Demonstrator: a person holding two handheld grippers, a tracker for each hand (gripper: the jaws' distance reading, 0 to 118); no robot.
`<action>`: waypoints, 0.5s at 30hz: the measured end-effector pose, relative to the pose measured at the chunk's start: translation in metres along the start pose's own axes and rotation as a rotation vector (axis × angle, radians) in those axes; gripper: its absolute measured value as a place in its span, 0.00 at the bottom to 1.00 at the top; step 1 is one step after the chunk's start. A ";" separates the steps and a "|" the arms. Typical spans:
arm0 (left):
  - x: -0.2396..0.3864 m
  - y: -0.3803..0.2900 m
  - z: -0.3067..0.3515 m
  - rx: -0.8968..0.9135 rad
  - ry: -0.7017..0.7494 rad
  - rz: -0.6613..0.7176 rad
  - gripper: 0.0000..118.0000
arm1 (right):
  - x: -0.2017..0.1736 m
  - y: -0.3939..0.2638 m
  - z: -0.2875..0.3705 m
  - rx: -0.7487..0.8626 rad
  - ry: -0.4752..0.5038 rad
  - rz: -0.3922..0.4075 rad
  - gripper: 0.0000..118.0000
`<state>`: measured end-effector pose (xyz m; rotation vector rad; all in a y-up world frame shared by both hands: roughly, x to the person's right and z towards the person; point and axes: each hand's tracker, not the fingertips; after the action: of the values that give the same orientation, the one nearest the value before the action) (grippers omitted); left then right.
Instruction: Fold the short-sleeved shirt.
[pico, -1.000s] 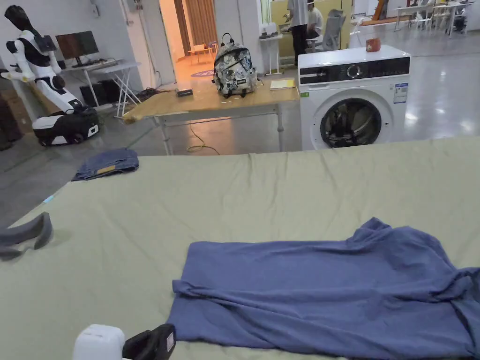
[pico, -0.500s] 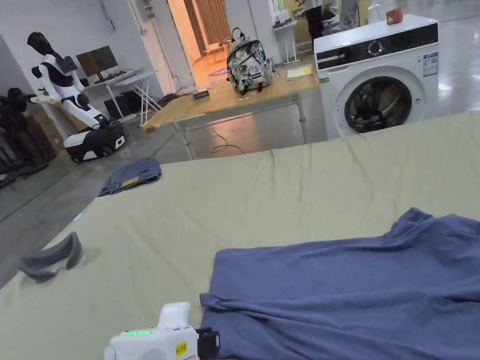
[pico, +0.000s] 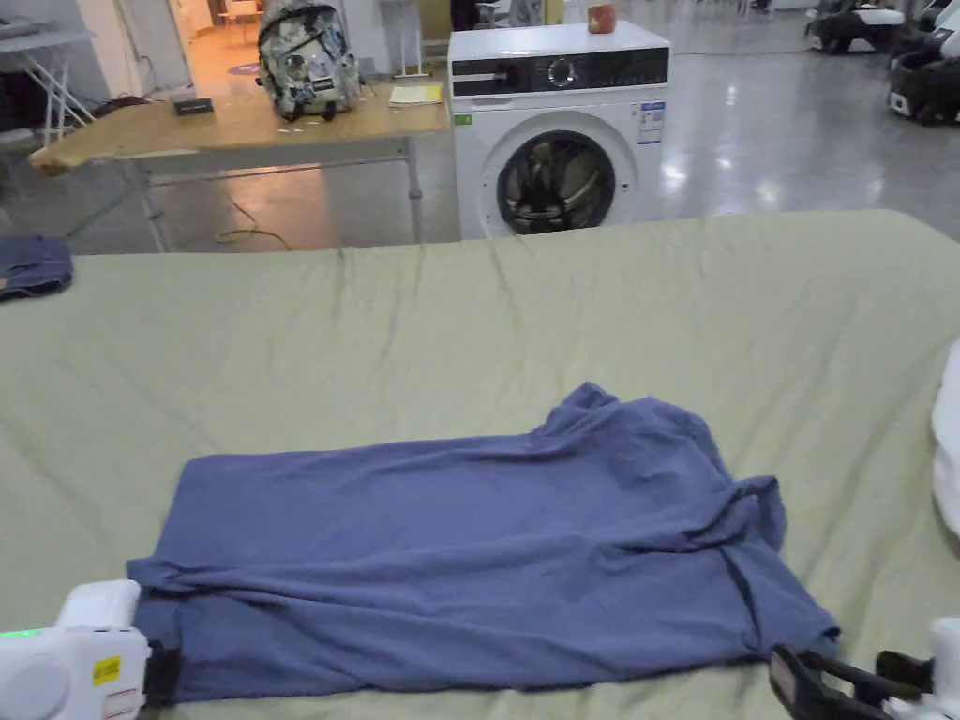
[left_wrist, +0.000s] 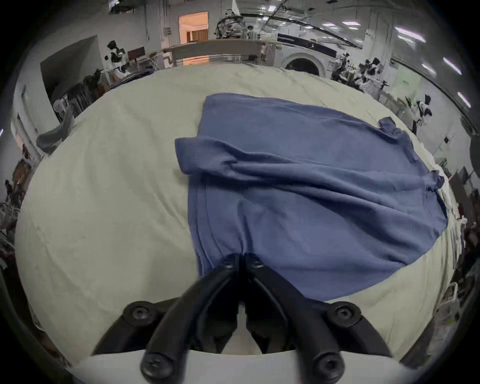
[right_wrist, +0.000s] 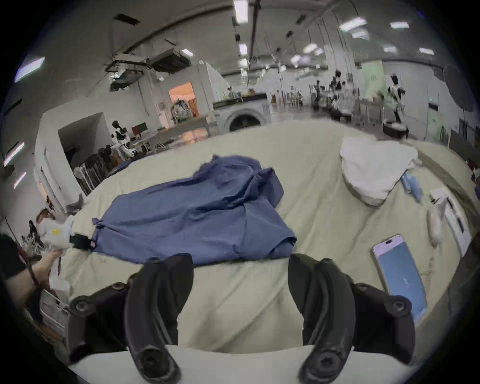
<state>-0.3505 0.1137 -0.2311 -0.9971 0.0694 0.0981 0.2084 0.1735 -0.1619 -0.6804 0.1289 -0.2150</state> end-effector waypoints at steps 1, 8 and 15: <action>-0.003 -0.001 0.002 0.006 0.006 -0.004 0.00 | 0.005 0.006 -0.018 -0.012 -0.013 -0.035 0.65; 0.003 -0.014 0.012 0.048 -0.007 0.012 0.00 | 0.038 0.000 -0.116 -0.172 -0.238 -0.061 0.47; -0.020 -0.011 0.029 0.059 -0.129 0.180 0.00 | 0.042 0.005 -0.092 -0.107 -0.171 -0.069 0.05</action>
<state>-0.3685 0.1312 -0.2039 -0.9218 0.0436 0.3231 0.2329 0.1116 -0.2378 -0.8077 -0.0473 -0.2162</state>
